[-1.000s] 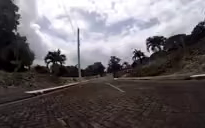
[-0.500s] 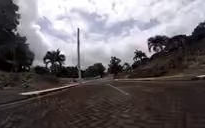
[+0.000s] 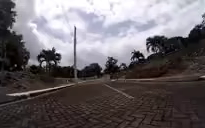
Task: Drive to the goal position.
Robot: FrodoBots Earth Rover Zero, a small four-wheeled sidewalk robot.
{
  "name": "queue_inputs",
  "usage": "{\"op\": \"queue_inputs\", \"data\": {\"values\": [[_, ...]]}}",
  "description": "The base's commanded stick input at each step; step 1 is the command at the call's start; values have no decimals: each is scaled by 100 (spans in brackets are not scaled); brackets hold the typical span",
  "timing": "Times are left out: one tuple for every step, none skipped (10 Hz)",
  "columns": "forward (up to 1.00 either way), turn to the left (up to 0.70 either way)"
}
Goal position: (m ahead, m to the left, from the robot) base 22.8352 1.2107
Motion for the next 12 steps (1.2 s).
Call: {"op": "queue_inputs", "data": {"values": [[85,-8],[85,-23],[85,-8],[85,0],[85,0],[85,0],[85,0],[85,0],[85,0],[85,0],[85,0],[85,0]]}}
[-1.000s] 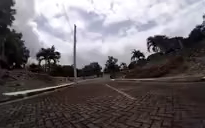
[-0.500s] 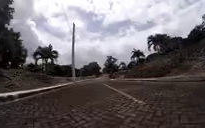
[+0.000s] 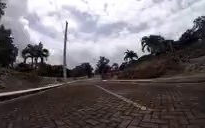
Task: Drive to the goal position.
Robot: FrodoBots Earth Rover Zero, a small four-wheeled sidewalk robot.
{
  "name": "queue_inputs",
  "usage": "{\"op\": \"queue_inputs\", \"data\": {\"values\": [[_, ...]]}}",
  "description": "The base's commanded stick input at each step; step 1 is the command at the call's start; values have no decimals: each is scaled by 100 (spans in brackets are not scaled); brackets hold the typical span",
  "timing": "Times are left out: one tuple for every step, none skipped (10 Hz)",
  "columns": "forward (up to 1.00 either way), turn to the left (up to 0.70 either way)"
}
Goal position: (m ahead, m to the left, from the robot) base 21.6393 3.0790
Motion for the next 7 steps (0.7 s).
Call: {"op": "queue_inputs", "data": {"values": [[85,0],[85,0],[85,27],[85,27],[85,14],[85,0],[85,0]]}}
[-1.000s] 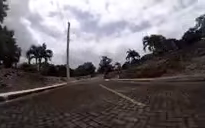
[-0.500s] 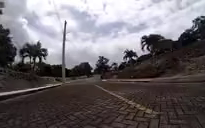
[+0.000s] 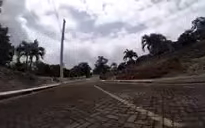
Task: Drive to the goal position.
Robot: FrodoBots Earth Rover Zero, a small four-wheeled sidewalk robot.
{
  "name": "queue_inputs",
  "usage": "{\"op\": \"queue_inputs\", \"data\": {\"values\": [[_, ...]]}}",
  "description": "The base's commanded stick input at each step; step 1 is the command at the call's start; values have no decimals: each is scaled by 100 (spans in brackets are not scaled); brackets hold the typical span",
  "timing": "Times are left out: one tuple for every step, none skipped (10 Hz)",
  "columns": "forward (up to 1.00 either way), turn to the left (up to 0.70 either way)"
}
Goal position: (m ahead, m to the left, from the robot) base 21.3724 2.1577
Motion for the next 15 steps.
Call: {"op": "queue_inputs", "data": {"values": [[85,0],[85,0],[85,0],[85,0],[85,0],[85,0],[85,0],[85,0],[85,0],[85,0],[85,0],[85,0],[85,0],[85,0],[85,0]]}}
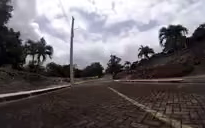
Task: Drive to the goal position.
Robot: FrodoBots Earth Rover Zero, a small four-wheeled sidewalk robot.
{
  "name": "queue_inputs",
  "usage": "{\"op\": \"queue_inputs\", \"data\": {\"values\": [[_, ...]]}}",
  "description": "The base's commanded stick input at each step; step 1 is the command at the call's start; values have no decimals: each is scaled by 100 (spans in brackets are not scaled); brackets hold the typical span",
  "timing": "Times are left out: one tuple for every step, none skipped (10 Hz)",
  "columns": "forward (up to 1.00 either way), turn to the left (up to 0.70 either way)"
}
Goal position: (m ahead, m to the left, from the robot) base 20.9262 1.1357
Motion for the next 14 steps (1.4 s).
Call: {"op": "queue_inputs", "data": {"values": [[85,0],[85,0],[85,0],[85,0],[85,0],[85,0],[85,0],[85,0],[85,0],[85,0],[85,0],[85,-4],[85,-27],[85,0]]}}
